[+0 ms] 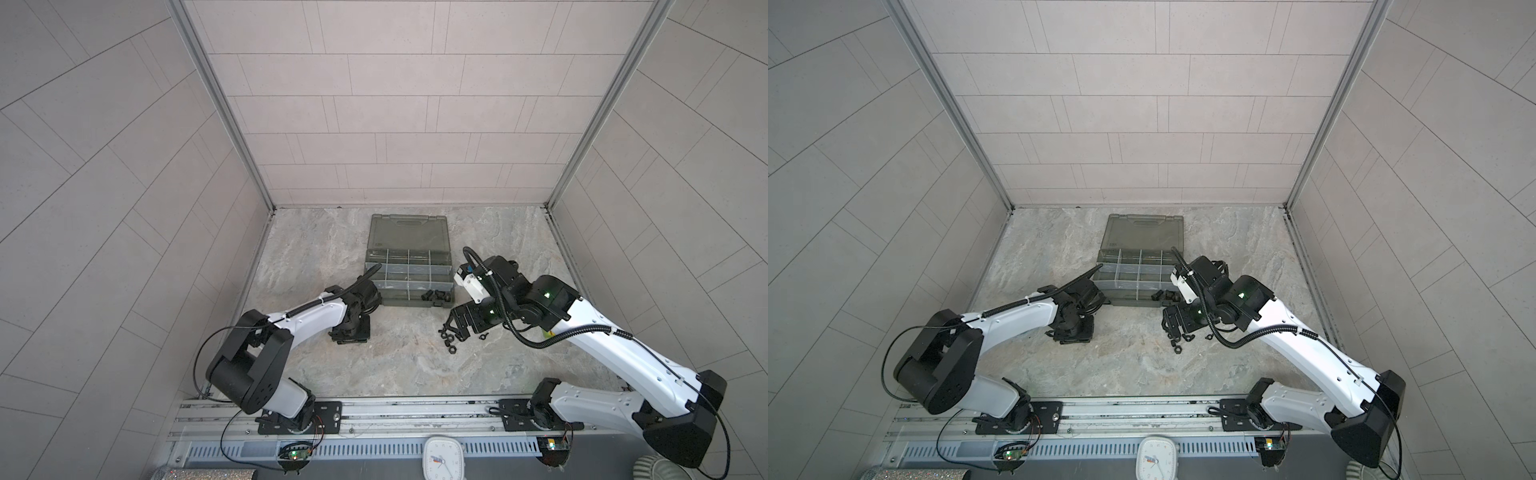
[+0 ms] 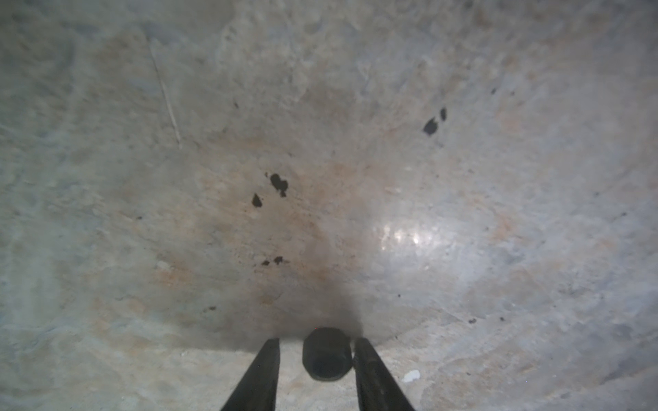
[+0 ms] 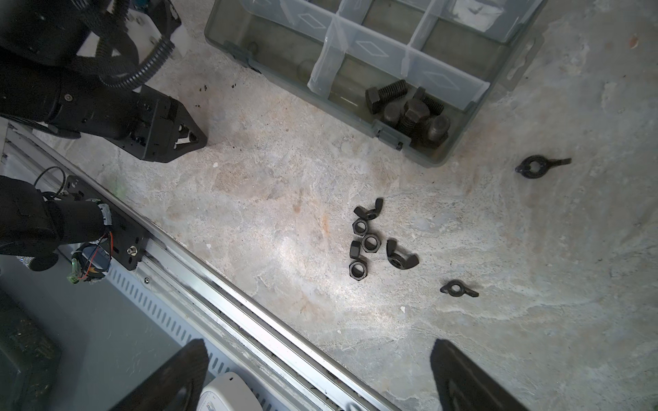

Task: Sort the screws and nuts into containers
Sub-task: Pick up the nut at the center of the table, then place the nut into the container.

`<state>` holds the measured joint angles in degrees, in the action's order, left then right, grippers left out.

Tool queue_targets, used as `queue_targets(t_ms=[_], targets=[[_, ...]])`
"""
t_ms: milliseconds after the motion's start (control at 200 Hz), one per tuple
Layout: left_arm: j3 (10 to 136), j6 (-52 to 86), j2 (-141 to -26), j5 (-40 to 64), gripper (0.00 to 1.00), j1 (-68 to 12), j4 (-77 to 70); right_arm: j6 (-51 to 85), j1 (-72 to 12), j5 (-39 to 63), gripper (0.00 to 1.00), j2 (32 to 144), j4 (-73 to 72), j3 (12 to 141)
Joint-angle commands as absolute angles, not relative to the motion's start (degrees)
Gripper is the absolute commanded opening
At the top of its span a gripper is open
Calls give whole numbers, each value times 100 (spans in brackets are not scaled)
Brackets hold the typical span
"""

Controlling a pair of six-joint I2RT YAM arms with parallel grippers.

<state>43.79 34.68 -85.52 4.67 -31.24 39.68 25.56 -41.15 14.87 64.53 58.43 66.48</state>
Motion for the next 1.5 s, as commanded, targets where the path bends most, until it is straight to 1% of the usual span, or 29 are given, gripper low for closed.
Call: queue_targets(t_ms=[0,220,290,375,605,655,791,951,1206,1496], targets=[[4427,3436,-8645,395,39,-3094,3984,2583,-4140,1322,99,6363,6039,6691],[4468,3423,-8736,421,36,-3094,3981,2523,-4140,1275,99,6372,6099,6733],[4499,3397,-8759,405,33,-3094,4015,2505,-4142,1266,99,6405,6120,6749],[4500,3391,-8771,394,27,-3094,4025,2461,-4140,1306,99,6461,6118,6769],[4602,3326,-8867,431,25,-3096,4074,2404,-4140,1311,99,6544,6142,6828],[4633,3305,-8882,429,22,-3094,4106,2391,-4143,1285,99,6556,6152,6842],[4770,3222,-8896,455,19,-3094,4258,2391,-4140,1249,99,6557,6161,6838],[4997,3122,-8745,494,19,-3094,4576,2365,-4131,1274,99,6557,6136,6826],[5790,2880,-8698,423,19,-3096,5158,2335,-4078,1275,99,6539,6127,6768],[7298,2479,-9474,378,19,-3094,5574,2316,-3943,1155,99,6470,6187,6811]])
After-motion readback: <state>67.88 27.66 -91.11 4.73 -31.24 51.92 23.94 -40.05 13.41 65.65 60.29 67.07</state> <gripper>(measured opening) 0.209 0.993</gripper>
